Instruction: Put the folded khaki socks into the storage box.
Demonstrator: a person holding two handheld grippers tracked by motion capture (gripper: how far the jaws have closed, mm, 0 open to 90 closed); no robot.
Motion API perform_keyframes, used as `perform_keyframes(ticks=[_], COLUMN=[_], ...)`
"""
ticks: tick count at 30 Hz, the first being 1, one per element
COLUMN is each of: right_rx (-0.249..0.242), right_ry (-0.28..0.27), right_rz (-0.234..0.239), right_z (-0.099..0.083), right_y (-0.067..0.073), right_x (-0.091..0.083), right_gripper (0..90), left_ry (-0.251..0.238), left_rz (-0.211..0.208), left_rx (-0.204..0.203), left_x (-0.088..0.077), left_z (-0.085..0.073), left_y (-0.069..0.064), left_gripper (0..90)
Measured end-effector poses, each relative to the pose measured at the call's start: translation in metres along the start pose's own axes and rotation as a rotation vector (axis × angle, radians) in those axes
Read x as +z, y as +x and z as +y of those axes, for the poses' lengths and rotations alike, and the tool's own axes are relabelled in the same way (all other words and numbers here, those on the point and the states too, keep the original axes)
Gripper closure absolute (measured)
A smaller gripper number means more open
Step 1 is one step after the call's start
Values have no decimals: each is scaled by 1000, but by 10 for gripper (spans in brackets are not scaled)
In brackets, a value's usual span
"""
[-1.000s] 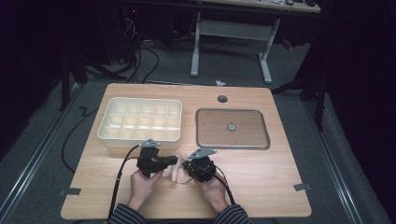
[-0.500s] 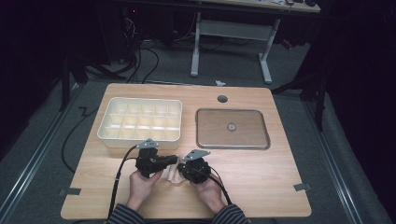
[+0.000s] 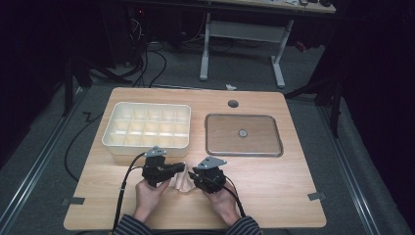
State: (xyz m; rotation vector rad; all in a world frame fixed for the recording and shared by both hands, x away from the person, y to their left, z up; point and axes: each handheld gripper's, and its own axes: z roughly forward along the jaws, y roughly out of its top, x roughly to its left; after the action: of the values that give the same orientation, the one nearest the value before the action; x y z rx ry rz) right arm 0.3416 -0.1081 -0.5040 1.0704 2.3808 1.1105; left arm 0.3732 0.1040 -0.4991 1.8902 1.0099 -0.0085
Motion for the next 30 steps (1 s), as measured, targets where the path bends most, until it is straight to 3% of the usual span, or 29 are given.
perform_keyframes(ticks=[6,13,22,30], right_rx=[55,87,55,45], right_ry=[-10,25,55,48], right_rz=[-42,-50,-44,-30], right_z=[-6,-12,-14,-14], right_y=[-8,-9,-6,-6], right_x=[-6,4,13,15], right_gripper=[637,552,614,641], left_ry=[-2,2,13,25], left_rz=[8,12,8,-2], left_rx=[-3,3,25,55], left_x=[0,1,1,4], left_z=[0,1,4,11], left_y=[-2,-5,-11,-18], left_gripper=[861,861,861,859])
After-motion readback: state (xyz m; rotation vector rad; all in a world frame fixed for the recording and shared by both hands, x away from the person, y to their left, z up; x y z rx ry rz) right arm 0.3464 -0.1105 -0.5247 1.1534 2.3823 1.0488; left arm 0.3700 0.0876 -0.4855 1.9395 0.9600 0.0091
